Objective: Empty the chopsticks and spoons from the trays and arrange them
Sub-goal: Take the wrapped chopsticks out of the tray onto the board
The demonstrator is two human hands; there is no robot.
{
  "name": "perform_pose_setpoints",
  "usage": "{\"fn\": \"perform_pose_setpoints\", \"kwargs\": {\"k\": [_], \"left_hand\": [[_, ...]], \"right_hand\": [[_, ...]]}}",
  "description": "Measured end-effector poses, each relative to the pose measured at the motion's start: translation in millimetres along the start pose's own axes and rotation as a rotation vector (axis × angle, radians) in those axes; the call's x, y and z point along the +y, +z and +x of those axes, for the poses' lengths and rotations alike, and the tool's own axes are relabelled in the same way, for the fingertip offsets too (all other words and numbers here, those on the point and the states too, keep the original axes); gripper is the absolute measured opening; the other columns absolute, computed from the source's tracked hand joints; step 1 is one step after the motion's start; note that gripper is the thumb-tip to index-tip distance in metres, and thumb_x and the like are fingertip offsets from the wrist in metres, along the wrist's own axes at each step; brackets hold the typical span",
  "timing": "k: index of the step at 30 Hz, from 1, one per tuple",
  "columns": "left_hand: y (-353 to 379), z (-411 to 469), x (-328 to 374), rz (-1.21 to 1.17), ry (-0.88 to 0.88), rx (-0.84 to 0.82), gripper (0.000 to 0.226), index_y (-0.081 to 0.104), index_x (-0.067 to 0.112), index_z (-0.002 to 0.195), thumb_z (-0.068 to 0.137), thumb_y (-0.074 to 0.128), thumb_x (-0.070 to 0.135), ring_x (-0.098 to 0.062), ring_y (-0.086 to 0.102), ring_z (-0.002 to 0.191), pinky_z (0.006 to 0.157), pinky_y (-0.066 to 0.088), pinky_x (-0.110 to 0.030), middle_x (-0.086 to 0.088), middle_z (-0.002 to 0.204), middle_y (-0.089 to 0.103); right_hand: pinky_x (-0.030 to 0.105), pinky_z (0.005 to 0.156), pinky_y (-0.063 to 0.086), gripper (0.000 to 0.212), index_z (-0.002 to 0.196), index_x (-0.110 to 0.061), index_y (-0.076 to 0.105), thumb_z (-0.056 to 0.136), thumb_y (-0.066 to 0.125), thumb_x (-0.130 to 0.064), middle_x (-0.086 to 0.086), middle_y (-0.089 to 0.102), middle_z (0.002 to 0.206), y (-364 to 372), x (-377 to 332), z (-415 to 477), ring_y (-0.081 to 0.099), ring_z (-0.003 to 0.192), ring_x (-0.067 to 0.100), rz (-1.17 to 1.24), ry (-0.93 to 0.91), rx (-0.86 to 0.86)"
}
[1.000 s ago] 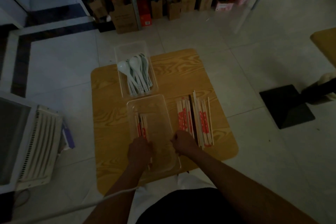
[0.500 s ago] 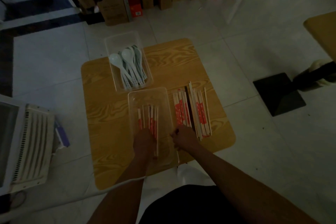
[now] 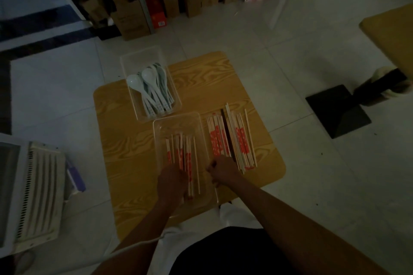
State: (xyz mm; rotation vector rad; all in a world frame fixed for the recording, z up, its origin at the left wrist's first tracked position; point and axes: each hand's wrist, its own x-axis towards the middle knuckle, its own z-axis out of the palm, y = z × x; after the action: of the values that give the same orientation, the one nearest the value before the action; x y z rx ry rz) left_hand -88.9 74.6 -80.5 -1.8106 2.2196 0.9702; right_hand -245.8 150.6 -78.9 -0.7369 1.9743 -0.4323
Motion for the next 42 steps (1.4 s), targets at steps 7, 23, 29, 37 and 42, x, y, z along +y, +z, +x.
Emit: {"fn": "perform_pose_setpoints", "kwargs": {"k": [7, 23, 29, 37, 42], "left_hand": [[-6.1, -10.8, 12.7, -0.112, 0.135, -0.012, 0.021, 0.061, 0.018, 0.075, 0.094, 0.052, 0.019, -0.010, 0.056, 0.059, 0.052, 0.036, -0.022, 0.002, 0.067, 0.059], [22.0, -16.3, 115.2, -0.543, 0.176, -0.265, 0.023, 0.069, 0.011, 0.080, 0.095, 0.058, 0.025, -0.015, 0.068, 0.056, 0.062, 0.060, -0.027, -0.004, 0.063, 0.068], [22.2, -1.2, 87.7, -0.518, 0.026, -0.085, 0.006, 0.069, 0.012, 0.087, 0.089, 0.063, 0.014, -0.026, 0.069, 0.066, 0.064, 0.059, -0.041, -0.010, 0.074, 0.070], [3.2, -1.3, 10.5, -0.277, -0.119, 0.179, 0.010, 0.067, 0.011, 0.094, 0.090, 0.059, 0.015, -0.023, 0.067, 0.081, 0.074, 0.055, -0.033, -0.007, 0.090, 0.070], [4.8, -1.8, 1.7, -0.166, -0.139, 0.138, 0.012, 0.064, 0.009, 0.095, 0.091, 0.058, 0.019, -0.026, 0.066, 0.082, 0.073, 0.055, -0.037, -0.009, 0.092, 0.069]], "right_hand": [[0.031, 0.068, 0.046, 0.032, 0.091, -0.007, 0.065, 0.098, 0.053, -0.036, 0.008, 0.066, 0.085, -10.4, -5.4, 0.5, 0.058, 0.073, 0.019, -0.056, -0.122, 0.242], [0.032, 0.076, 0.059, 0.033, 0.116, -0.004, 0.069, 0.089, 0.071, -0.022, 0.009, 0.072, 0.097, -86.1, 29.8, 11.2, 0.070, 0.085, 0.020, 0.339, -0.058, 0.177], [0.030, 0.070, 0.055, 0.016, 0.088, -0.011, 0.077, 0.082, 0.073, -0.026, 0.006, 0.073, 0.082, -103.2, 59.0, 42.4, 0.068, 0.075, 0.020, -0.015, 0.132, 0.384], [0.025, 0.062, 0.044, 0.020, 0.096, -0.011, 0.076, 0.088, 0.061, -0.023, 0.012, 0.072, 0.096, -101.4, 69.5, 64.6, 0.067, 0.080, 0.028, 0.009, 0.315, 0.459], [0.024, 0.059, 0.043, 0.019, 0.091, -0.007, 0.075, 0.088, 0.060, -0.019, 0.012, 0.071, 0.091, -102.4, 64.3, 69.4, 0.067, 0.079, 0.028, 0.036, 0.313, 0.473]]}}
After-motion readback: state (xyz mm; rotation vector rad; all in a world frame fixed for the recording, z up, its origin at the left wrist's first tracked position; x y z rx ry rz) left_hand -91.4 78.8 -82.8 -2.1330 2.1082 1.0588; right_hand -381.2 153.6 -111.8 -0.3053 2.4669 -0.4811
